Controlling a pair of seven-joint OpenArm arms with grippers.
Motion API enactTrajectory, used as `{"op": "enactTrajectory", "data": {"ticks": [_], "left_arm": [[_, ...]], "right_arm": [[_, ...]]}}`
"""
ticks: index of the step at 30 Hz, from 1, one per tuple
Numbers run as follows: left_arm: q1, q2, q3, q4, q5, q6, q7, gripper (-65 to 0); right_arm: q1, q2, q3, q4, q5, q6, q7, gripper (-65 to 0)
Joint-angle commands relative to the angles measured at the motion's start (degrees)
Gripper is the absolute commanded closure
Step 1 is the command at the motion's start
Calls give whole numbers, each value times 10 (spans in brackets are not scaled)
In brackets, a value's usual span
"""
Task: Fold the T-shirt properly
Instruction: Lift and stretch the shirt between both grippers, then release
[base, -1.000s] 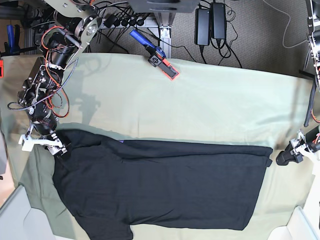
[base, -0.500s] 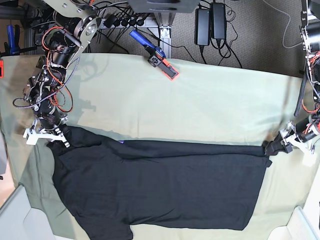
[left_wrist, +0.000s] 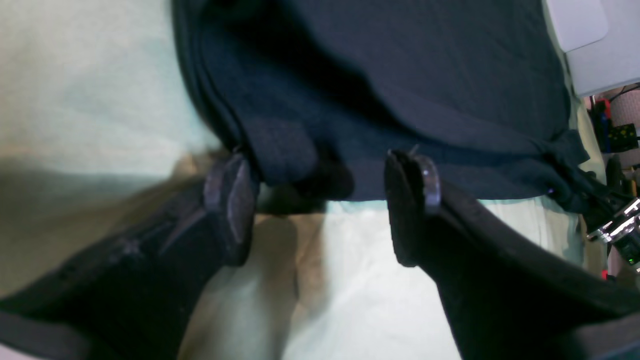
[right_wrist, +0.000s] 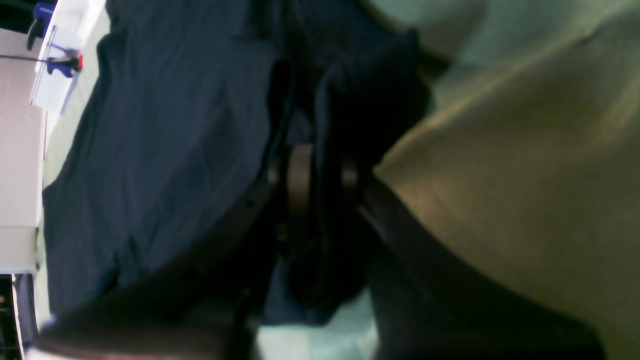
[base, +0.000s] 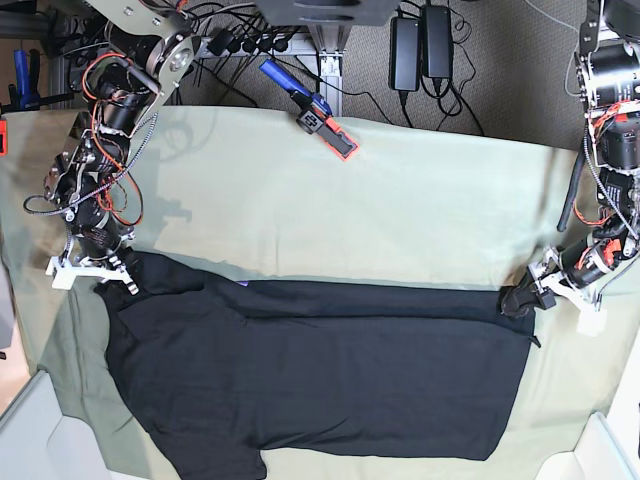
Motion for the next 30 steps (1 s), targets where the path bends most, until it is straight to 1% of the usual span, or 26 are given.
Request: {"op": "enactTrajectory", "data": {"ticks": [1,4,7,14,20,21,22,24,25,26,27,29,30], "left_arm": [[-26,-6,-3,9,-4,-6,-14,-423],[-51,3,-3,7,25,-6,-23,-423],[-68,4,-3,-5,51,14,-29,-422],[-70,9,-3,-54,52,17,-48,-422],[-70,17,-3,-59,52,17,-48,-418],[-70,19,-3,-59,52,17,-48,-393],[-70,19,-3,-59,52,17,-48,-331],[-69,21,-3,-59,58,14,-50,-158],[-69,22,-3,-59,66,12,-52,-74],[-70,22,-3,-59,76,5,-53,0],[-69,21,-3,-59,79,-6,-52,0],[-69,16,-3,-58,72,-6,-48,0],[-69,12,-3,-58,58,-6,-37,0]], "right_arm": [[4,4,-2,6,2,31,-9,-60],[-3,5,-8,6,2,31,-9,-60],[-7,5,-15,6,2,31,-9,-60],[-10,5,-20,6,2,31,-9,-60],[-13,4,-20,6,2,31,-9,-60],[-13,4,-20,6,2,31,-9,-60],[-13,5,-20,6,2,31,-9,-60],[-13,4,-20,6,2,31,-8,-49],[-13,4,-20,6,2,31,-8,-11],[-13,4,-20,6,2,31,-9,0],[-13,4,-20,6,2,32,-9,0],[-13,5,-20,6,4,32,-14,0],[-13,5,-20,8,11,32,-21,0]]}}
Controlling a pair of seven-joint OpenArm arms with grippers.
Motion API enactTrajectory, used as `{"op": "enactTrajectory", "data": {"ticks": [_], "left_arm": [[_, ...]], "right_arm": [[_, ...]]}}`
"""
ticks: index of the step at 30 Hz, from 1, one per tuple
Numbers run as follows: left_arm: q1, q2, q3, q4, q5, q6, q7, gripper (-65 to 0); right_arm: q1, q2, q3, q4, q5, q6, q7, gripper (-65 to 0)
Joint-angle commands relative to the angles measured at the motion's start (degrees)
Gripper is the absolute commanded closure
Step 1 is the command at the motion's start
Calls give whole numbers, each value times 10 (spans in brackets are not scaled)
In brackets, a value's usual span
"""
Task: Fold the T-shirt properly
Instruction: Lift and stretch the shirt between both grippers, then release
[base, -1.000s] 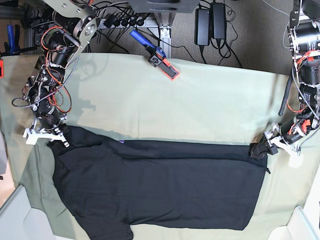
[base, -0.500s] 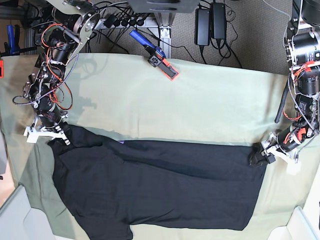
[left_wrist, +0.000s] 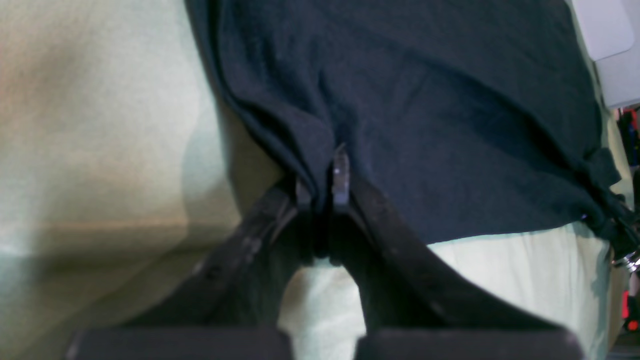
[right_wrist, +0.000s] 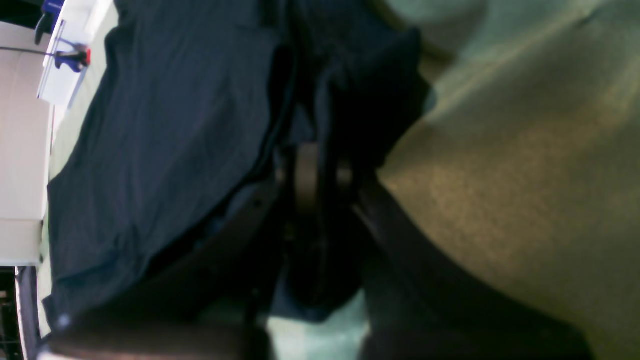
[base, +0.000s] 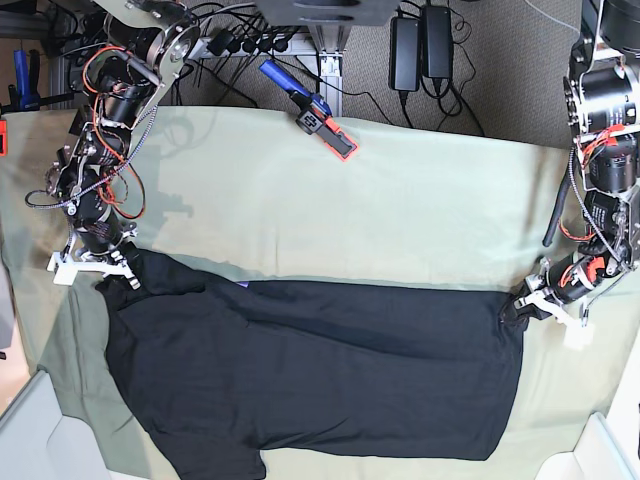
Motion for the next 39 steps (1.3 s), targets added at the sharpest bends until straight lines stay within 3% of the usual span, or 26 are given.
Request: {"op": "enactTrajectory", "data": {"ticks": [1,4,8,19,30,39], "left_arm": [[-14,-16,-3,10,-29,-13,14,0],[-12,-32,-3,26,-71,-13,71,0],[-1,-56,-3,44,-121,-13,133,0],[87,-99,-3,69,-243,-13,224,0],[240,-149,-3,268,-260,-13,233,0],[285,-160,-4,311,-261,-13,237,0]], "right_arm": [[3,5,-2,8,3,31,-35,0],[-6,18,-2,25,43,34,-78,0],[-40,44,-2,70,64,43,-94,0],[-139,88,-10,110,97,52,-119,0],[-236,121,-10,168,112,57,-124,0],[-320,136,-10,231,112,57,-124,0]]}}
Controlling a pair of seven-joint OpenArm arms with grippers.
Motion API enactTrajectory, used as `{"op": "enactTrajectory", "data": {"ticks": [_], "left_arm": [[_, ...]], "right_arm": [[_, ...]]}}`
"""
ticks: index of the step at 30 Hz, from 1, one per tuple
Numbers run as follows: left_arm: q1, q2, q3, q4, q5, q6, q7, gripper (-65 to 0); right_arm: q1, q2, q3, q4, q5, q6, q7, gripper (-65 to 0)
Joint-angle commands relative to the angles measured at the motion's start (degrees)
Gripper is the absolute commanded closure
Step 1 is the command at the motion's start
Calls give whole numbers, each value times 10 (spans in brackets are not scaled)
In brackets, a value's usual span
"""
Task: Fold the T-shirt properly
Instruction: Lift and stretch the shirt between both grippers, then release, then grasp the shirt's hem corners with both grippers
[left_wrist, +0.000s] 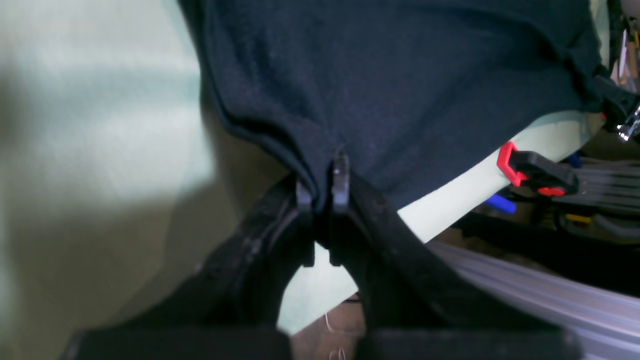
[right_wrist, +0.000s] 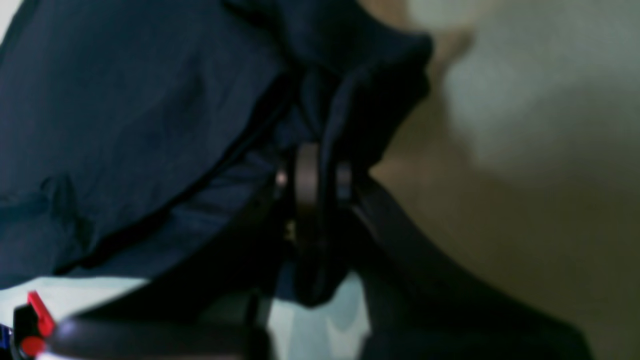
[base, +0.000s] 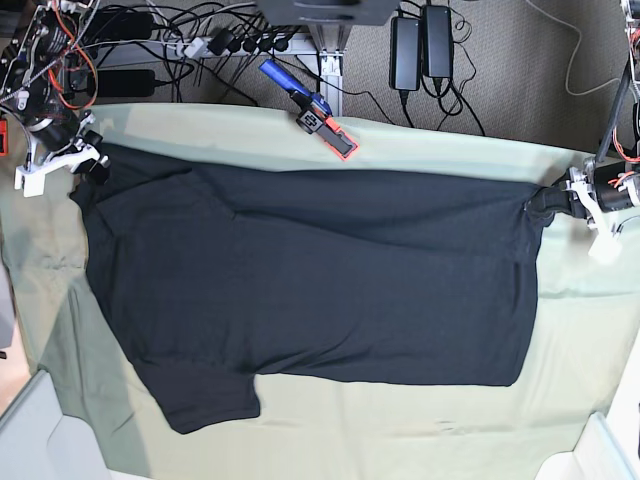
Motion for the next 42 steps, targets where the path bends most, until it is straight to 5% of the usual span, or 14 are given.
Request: {"op": "enactTrajectory", "data": {"ticks": [1,8,9,12,14,16,25,30,35,42], "left_arm": [[-4,-17,-6,8,-6,-5,-3,0],[-1,-17,-6,8,-34,-5,11,0],[-1,-17,-6,8,-34,-5,11,-25],[-1,-17,-6,8,-29,-5,10,-263],[-1,-17,-6,8,-28,-5,8,-338],[-1,-17,-6,8,-25,-5,8,-338],[-1,-28,-83,37,-26,-5,14,-338],[-1,-46,-107,95,-29,-5,8,-338],[-1,-46,-107,149,-5,-5,5,-338],[3,-61,-107,164,9,-5,-3,-338]], "right_arm": [[-11,11,4,9,-16,25,-7,0],[-24,11,4,14,-16,25,0,0],[-24,11,4,14,-20,25,4,0],[-24,11,4,14,-21,25,4,0],[-24,11,4,14,-21,25,2,-242],[-24,11,4,14,-21,25,-6,-444],[-23,13,78,83,-24,25,-7,-445],[35,43,91,95,-26,25,14,-445],[150,75,58,55,-45,24,20,-445],[337,85,-57,-151,-106,24,89,-445]]}}
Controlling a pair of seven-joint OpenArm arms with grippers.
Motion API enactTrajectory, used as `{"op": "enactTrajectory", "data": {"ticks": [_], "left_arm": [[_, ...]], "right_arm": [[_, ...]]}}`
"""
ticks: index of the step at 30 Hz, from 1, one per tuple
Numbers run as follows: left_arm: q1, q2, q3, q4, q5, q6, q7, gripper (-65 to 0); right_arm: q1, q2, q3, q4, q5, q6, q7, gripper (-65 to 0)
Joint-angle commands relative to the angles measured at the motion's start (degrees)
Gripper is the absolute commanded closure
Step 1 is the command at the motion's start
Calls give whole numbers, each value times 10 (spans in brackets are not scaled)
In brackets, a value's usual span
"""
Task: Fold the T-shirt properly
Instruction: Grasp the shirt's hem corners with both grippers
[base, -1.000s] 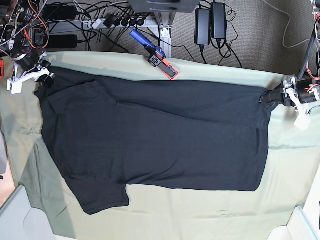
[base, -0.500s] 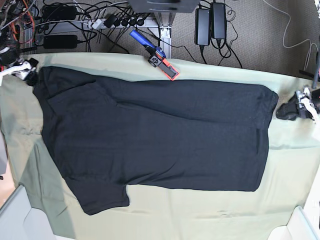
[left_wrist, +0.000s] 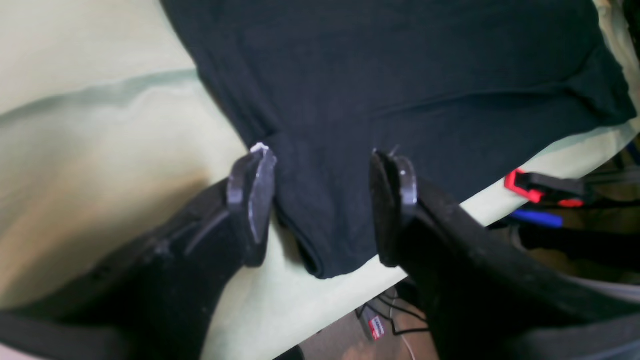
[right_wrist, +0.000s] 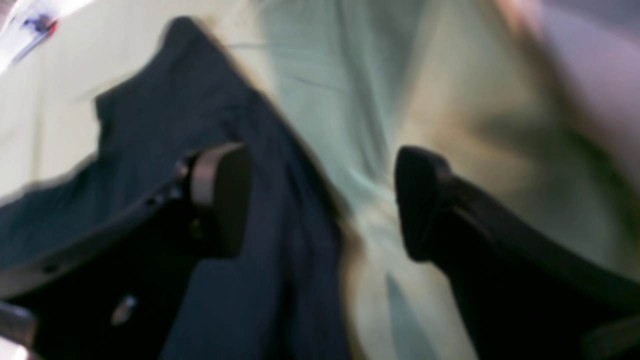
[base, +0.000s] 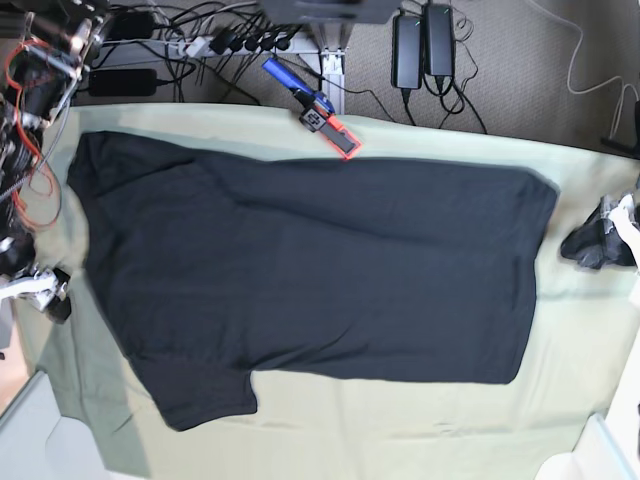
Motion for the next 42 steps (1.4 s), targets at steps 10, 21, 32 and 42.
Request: {"op": "enactTrajectory", "data": {"ticks": [10,21,32,42], "left_arm": [[0,-16,-7,8,-10,-6,-8,-338],[0,-13,-7,8,-5,-6,-17,-338],[0,-12,-7,7,32,-6,-52,-338],[0,-5,-7,7,33,-6,-56,-338]], "right_arm": [[193,15,-147,-320,-132,22,158,-445],[205,-33,-200,-338,-132,23,154,-445],[205,-66,-200,-303,-132,23,137,-445],[205,-65,-200,-302,-134,23,138,-87]]}}
